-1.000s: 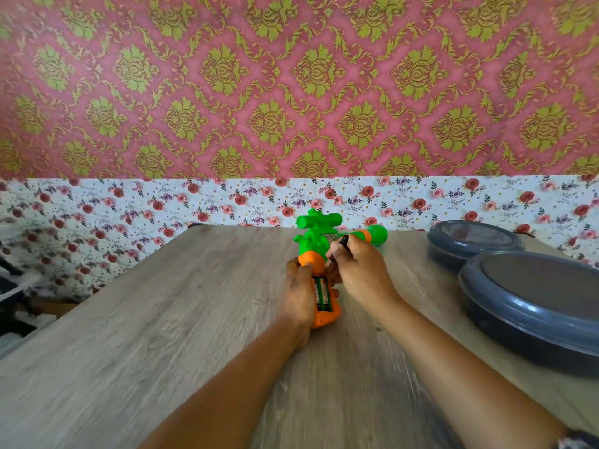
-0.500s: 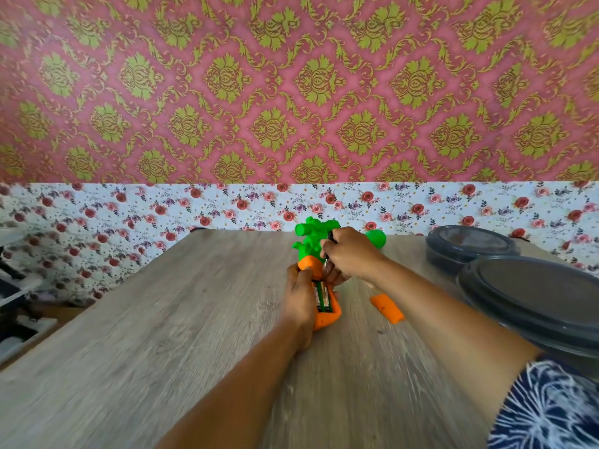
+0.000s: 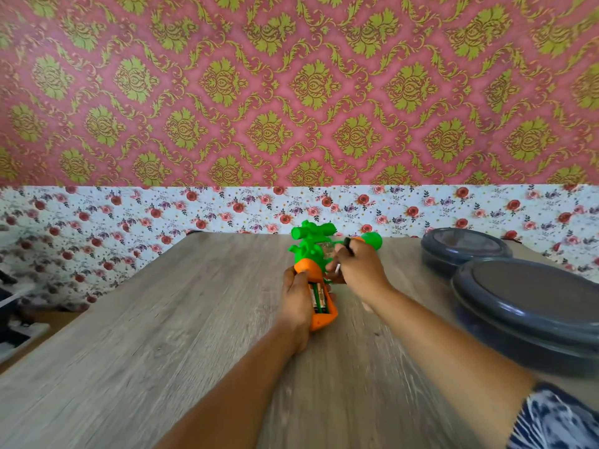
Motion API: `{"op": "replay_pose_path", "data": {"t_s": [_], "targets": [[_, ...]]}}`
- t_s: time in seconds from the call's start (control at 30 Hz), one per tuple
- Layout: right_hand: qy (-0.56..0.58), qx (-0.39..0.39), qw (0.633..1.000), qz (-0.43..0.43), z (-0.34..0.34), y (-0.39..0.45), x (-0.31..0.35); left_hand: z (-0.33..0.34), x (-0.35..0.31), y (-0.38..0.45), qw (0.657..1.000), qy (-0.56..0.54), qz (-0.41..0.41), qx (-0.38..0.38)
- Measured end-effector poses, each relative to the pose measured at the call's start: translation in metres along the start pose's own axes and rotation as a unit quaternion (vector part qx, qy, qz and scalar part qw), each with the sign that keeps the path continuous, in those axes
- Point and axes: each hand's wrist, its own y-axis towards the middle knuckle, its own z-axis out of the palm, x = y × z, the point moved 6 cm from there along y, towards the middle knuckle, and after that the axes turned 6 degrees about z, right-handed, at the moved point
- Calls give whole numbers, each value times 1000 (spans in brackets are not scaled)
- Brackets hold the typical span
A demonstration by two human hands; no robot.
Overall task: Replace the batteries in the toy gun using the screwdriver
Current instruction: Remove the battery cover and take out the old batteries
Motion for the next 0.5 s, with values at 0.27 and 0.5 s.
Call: {"op": "replay_pose_path", "data": {"t_s": [0.27,0.5], "targets": [[-237,20,944,-230,4,-45,-4,-2,3,1,1000,21,5,-7],[-282,32,923,-258,4,-44,-8,-1,3,-1,1000,29,9,-5]]}}
